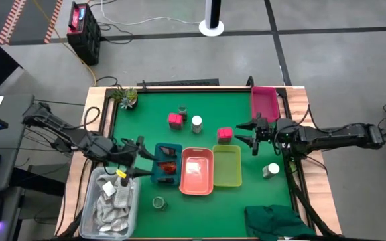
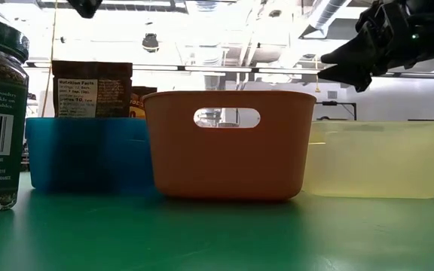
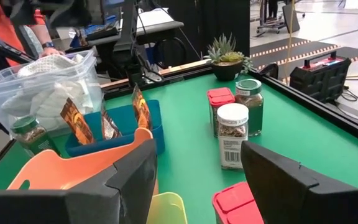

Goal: Sort spices by type
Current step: Put the bottom green seasoning bottle into the orange bin

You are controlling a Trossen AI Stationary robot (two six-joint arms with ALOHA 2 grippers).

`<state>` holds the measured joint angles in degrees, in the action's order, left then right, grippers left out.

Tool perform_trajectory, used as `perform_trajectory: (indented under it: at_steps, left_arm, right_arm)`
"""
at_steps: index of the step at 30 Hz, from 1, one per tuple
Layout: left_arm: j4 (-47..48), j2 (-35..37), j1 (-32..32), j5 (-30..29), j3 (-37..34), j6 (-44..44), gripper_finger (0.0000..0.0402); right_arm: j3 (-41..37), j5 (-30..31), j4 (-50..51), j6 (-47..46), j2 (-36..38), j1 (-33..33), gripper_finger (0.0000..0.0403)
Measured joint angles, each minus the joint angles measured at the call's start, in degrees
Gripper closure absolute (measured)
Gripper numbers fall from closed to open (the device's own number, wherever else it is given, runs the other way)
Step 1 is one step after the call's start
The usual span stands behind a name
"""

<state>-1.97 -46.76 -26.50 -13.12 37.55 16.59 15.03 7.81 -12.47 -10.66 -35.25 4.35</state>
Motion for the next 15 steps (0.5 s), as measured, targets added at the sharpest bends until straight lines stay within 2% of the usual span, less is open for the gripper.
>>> perform_trajectory:
  at_steps: [3,8,12,15]
  left_arm:
    - [-8.31,-1.31,-0.38,5.06,-3.72,5.03,0.0153]
    - [-19.02,-9.82,-3.11,6.08,-5.44,10.41,0.0153]
    - [-21.77,-19.10,-3.83,9.90,-1.31,14.14,0.0153]
    - [-17.52,-24.59,-4.85,11.42,5.35,14.70,0.0153]
  right_arm:
    - [0.00,0.00,-0.04,-0.11,0.01,0.65,0.0143]
    - [0.00,0.00,-0.07,-0.49,-0.01,0.71,0.0143]
    - [0.00,0.00,-0.19,-0.58,-0.01,0.69,0.0143]
    - [0.00,0.00,-0.23,-0.92,-0.01,0.69,0.0143]
